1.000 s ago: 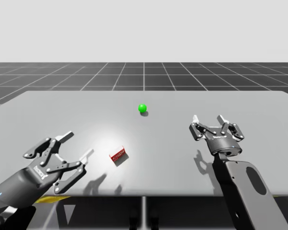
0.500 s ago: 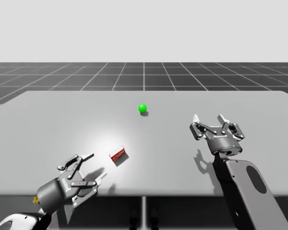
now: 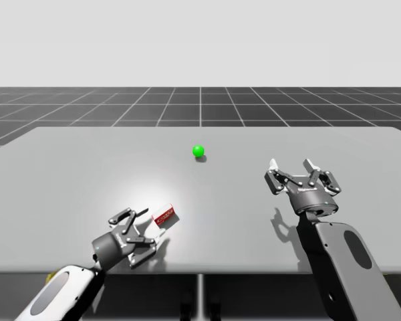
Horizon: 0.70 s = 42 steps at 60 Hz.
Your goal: Watch the red light. When it turns green, pick up the object.
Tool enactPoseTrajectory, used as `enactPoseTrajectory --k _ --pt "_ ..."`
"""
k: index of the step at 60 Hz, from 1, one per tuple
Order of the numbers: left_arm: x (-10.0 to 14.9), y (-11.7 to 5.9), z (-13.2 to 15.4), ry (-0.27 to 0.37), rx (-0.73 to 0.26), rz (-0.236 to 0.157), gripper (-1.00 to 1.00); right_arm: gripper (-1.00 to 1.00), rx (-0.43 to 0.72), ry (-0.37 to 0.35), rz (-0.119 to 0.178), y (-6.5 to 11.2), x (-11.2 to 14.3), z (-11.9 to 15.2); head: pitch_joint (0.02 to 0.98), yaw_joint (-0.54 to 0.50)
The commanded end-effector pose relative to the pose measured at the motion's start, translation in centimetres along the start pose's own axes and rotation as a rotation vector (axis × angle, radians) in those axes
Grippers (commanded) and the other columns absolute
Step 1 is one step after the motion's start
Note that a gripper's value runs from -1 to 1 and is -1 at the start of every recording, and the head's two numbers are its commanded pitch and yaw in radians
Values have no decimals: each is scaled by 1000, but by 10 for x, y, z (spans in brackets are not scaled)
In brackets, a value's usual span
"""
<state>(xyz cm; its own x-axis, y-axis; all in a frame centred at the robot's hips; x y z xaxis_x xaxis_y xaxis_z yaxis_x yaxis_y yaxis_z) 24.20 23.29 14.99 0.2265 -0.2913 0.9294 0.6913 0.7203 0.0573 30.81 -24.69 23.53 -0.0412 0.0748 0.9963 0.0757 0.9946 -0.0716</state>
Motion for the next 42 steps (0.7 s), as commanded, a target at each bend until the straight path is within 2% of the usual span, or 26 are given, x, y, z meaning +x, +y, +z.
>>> enactPoseTrajectory --k 1,23,25,26,27,28,35,42 --pt "2 1 -18 13 -9 12 -1000 -1000 2 -2 -4 0 1 -1 892 237" --pt "-6 7 -43 42 4 21 -981 -1000 1 -11 -11 -3 4 -1 884 226" --pt "-8 7 -44 48 11 8 405 -1000 1 -12 -11 -3 4 0 883 227" --pt "-8 6 -44 49 9 6 741 -1000 1 -12 -11 -3 4 0 882 226" --pt "-9 6 -43 49 5 5 794 -1000 1 -12 -12 -3 4 0 882 226" --pt "-9 6 -43 52 -2 3 962 -1000 1 -13 -12 -4 4 0 881 226" --pt "-12 3 -42 57 -18 -12 1000 -1000 0 -14 -13 -4 5 0 867 226" --pt "-14 2 -42 60 -29 -27 1000 -1000 -3 -17 -13 -5 6 1 806 237"
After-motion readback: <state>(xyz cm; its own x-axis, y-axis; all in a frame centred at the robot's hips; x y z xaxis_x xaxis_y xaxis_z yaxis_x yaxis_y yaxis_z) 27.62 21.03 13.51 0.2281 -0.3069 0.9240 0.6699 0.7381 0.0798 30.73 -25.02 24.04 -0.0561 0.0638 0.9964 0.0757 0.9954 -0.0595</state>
